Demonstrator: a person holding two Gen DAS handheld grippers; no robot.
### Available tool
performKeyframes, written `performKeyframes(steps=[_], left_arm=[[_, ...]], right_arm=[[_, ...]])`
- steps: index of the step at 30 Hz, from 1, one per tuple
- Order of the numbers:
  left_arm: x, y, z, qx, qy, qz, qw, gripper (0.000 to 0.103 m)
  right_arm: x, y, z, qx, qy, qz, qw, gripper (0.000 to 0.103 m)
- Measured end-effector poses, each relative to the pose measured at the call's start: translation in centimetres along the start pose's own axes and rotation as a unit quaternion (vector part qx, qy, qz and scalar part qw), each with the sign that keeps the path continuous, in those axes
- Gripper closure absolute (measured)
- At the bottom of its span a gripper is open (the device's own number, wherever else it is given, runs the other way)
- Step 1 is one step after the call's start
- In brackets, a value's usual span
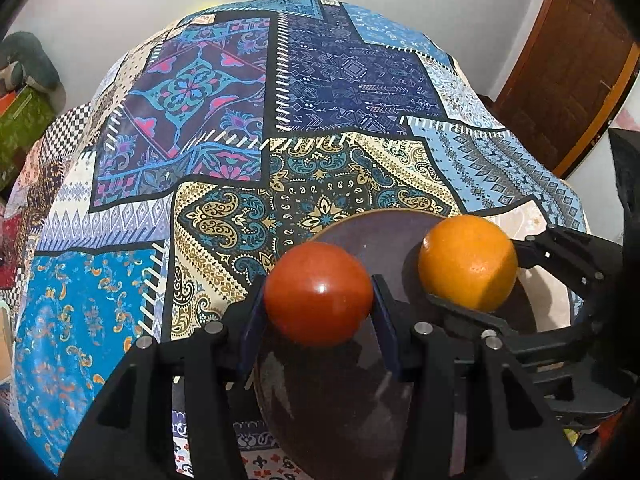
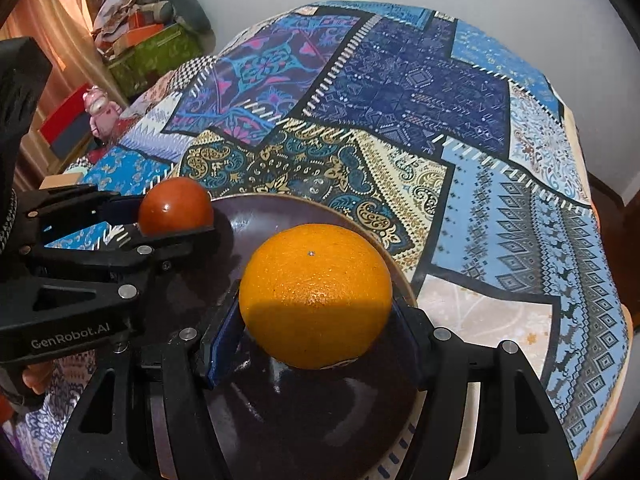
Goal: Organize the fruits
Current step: 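Place the tomato on the purple plate with the left gripper while the right places the orange, then grasp the large orange with the left gripper while the right gripper grasps a tomato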
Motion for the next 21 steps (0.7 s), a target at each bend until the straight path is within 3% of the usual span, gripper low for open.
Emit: performKeyframes(steps=[3,9,14,21], left_arm=[[-0.6,0.2,0.6,0.005,-0.013,0.006,0.9999,0.052],[-2.1,0.5,1.0,0.013,-0.005,0.020,0.9997,0.052],[-5.1,0.6,1.2,0.014,0.001,0.044,0.9989,0.052],[-10.8,-0.8,2.0,0.024,0.003,0.080,0.9965,0.044]], right_arm=[[0.4,-0.3,0.0,0.000,0.002,-0.011,1.000,0.040],[0.0,-0.6,-0.1,-0.004,-0.002,-0.013,1.000,0.040],[-3.1,-0.1,-0.1,0.001,-0.008,0.028,1.000,0.032],[-9.1,-0.7,-1.0,0.004,-0.025,0.084,0.996,0.032]])
Point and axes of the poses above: each gripper's, at about its wrist camera, not at the fingertips, and x roughly the way its jaws point, z to its right, y to its top, the point moved 9 cm from there along x, roughly the way its jaws point, and after that the axes turned 4 degrees about z, right-handed, at the moved point
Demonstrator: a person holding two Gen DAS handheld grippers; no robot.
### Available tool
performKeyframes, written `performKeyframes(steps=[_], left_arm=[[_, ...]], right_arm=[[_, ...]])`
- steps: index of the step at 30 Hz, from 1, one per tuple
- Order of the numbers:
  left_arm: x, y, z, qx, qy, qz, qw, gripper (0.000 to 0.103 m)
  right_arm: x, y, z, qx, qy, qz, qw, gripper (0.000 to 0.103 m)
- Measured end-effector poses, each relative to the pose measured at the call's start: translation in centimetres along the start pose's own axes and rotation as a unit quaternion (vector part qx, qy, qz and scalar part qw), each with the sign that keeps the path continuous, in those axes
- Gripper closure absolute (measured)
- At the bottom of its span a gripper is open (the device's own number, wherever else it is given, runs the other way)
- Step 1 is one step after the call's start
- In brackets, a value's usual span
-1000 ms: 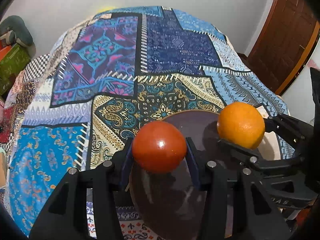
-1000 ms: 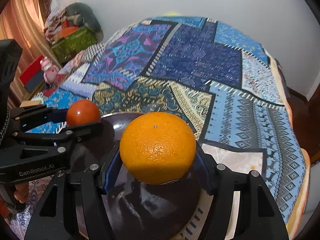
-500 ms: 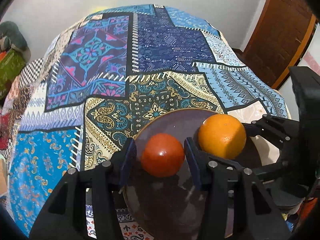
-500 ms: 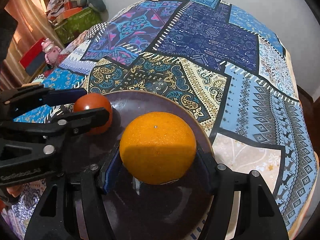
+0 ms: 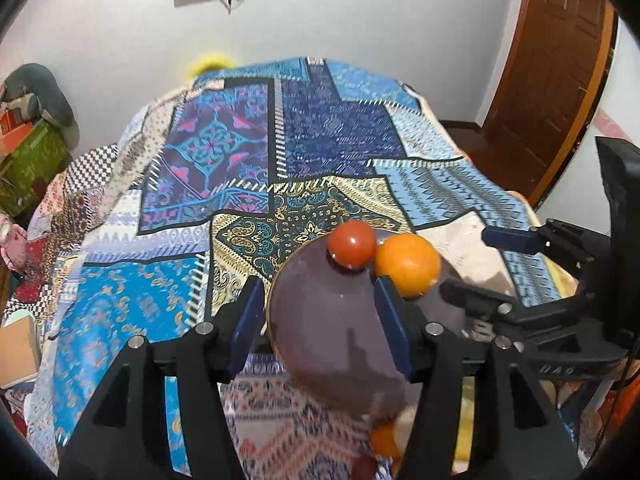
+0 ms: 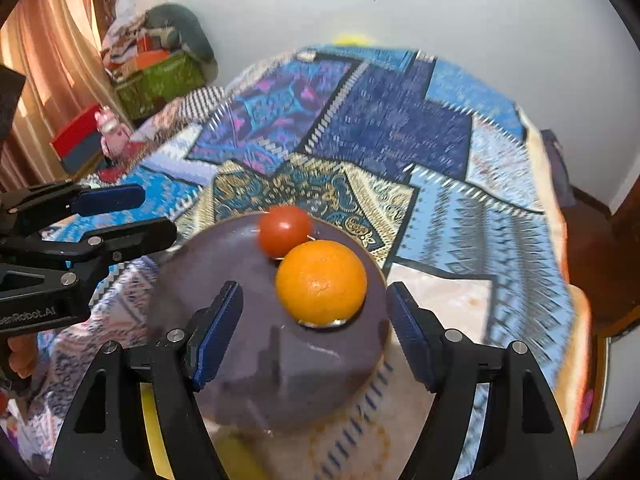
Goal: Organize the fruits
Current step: 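Grasp the large orange with the left gripper while the right gripper grasps a tomato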
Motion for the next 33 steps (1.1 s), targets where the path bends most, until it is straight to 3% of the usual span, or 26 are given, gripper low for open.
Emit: performKeyframes(steps=[7,14,22,33], left_arm=[[-6.3,-2.0,1.0,-0.003,-0.003,0.027,0.9996,0.039],[-10.3,-6.2,1.9,-0.005,-0.007,0.028,0.9996,0.033],[-11.7,-10.6,3.6,-0.024,-0.029,0.002,0.9993,0.031],[-9.5,-15.3,7.2,-0.031,-0.052,-0.051,0.9969,0.030]], right_arm=[[-6.7,-1.3,-1.4,0.012,-0.005,0.057,0.998,0.032],[-10.2,-4.9,-3.0,0.037,-0.002,0.072,0.997,0.030],[-11.3,-9.7,-4.2,0.068,-0.001,0.055,0.996,0.030],[-10.8,-15.6,-4.4,0.116,0.001,0.016,0.993,0.030]])
Point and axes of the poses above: each gripper's, at about its wrist camera, not at the fingertips, and x roughly the way its jaws point, z to its right, y to its top, the point moved 9 cm from there along x, roughly the way its jaws point, and after that the axes turned 4 degrees about z, right-handed, at the moved point
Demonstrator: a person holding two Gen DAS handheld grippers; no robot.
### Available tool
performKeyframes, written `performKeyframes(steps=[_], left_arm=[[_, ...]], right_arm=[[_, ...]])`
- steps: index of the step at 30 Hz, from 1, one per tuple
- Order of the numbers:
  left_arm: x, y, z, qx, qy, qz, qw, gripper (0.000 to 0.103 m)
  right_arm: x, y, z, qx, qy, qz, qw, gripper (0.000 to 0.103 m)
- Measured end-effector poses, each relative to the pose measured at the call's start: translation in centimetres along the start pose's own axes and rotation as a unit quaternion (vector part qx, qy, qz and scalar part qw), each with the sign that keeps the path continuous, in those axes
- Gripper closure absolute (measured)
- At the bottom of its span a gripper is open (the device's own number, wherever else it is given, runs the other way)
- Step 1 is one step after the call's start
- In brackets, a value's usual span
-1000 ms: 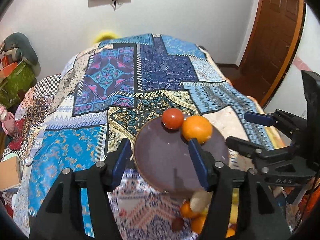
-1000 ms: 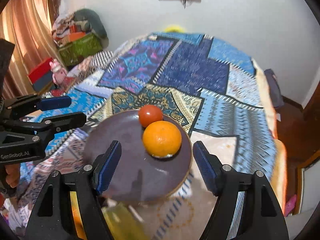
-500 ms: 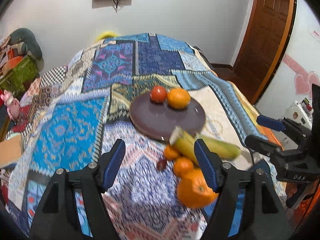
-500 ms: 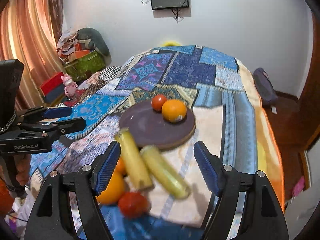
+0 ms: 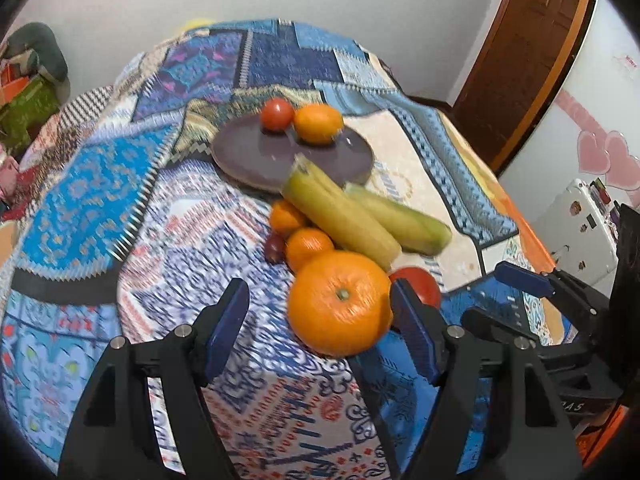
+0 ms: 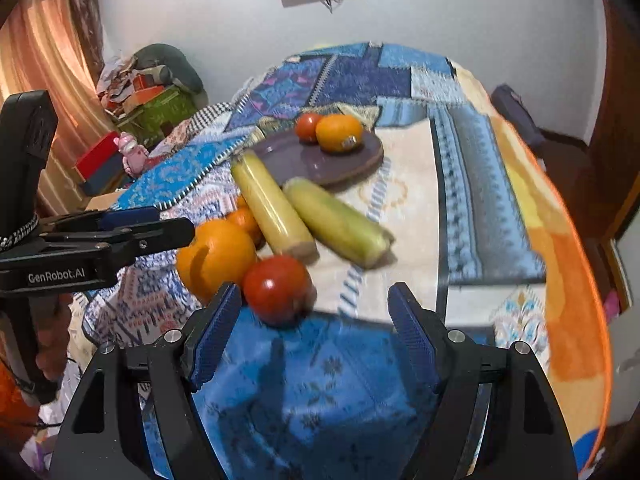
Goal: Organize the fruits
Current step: 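Grasp the large orange with the left gripper while the right gripper grasps a tomato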
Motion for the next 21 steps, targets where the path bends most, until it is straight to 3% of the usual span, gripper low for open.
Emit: performKeyframes(steps=[9,21], left_arm=[[3.0,-1.7,1.3,0.012,-0.006,-0.038,0.9992,0.030],[2.8,-1.3,1.1,-0.005,-0.041,-0.026,0.9988,0.034]], right_arm=[[0.5,-0.9,0.0,0.000,0.008,-0.011,1.000,0.030],[2.1,-1.0,-1.4,0.000,0.035,-0.031,0.999,0.034]])
Point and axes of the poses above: each gripper's, at about its wrist camera, not at the fingertips, and x roughly the way its jaws point, z to its right, y to its top, the point moved 9 cm from there along x, roughly the way its jaws point, and after that the axes turned 4 degrees about z, right-handed, at the moved point
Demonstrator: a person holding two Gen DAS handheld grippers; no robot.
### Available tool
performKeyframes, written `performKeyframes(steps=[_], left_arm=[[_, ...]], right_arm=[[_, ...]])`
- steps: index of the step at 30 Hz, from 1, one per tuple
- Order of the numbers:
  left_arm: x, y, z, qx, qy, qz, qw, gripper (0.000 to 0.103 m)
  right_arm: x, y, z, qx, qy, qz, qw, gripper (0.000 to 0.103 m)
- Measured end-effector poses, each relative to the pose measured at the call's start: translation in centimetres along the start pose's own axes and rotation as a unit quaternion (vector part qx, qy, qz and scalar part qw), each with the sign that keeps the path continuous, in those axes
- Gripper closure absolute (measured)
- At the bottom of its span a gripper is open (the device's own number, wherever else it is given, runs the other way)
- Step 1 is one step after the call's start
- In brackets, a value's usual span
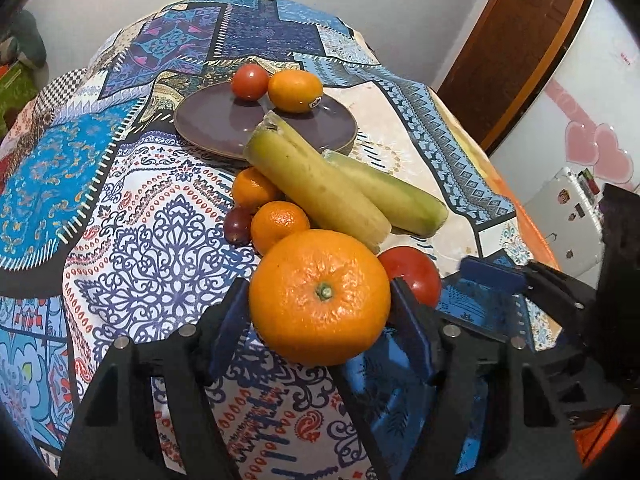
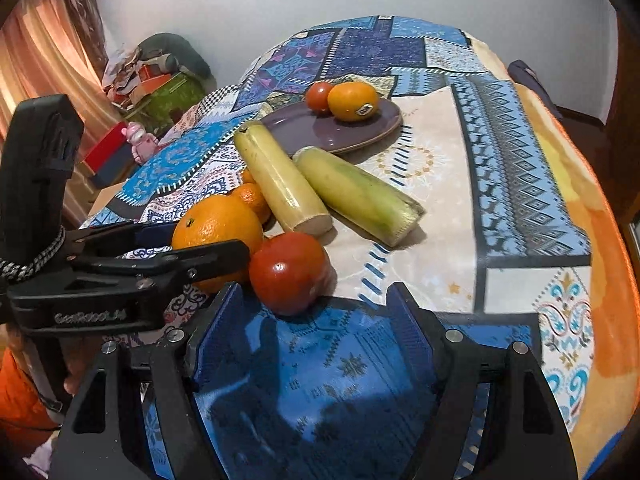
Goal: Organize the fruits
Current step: 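Grasp the large orange with the left gripper while the right gripper grasps a tomato, then place the orange on the plate with the left gripper while the right places the tomato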
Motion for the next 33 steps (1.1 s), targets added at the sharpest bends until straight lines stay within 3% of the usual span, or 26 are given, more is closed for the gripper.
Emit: performKeyframes(steps=[9,13,24,33], left_arm=[[-1.6,-0.4,-1.4,-0.004,0.015,0.007,0.9999,0.034],[-2.2,-0.4,-2.1,-0.008,0.023,0.012,0.9996,0.034],[-3.7,0.8,-3.3,-0.023,0.031,0.032,0.9988,0.034],[-6.1,4.5,-3.5,-0.018,0.039,0.078,0.9960,0.034]], right_arm=[[2.5,0.0,-1.3,-0.018,0.008,-0.020,1.000,0.043],[2.7,0.2,-1.4,-0.028,0.004,-0.019,0.999,0.056],[1.5,1.1,-1.4,-0.030,0.003,-0.008,1.000,0.057],[-0.4,4.8,-1.3,-0.043,0.001,0.037,0.998,0.057]])
Point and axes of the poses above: each gripper's, at about its wrist camera, not at the fingertips, and x roughly the way its jaws point, z to its right, y to its top, the point moved 9 cm from there along x, roughly the way its jaws point, and after that the axes turned 4 degrees about z, right-handed, at the moved point
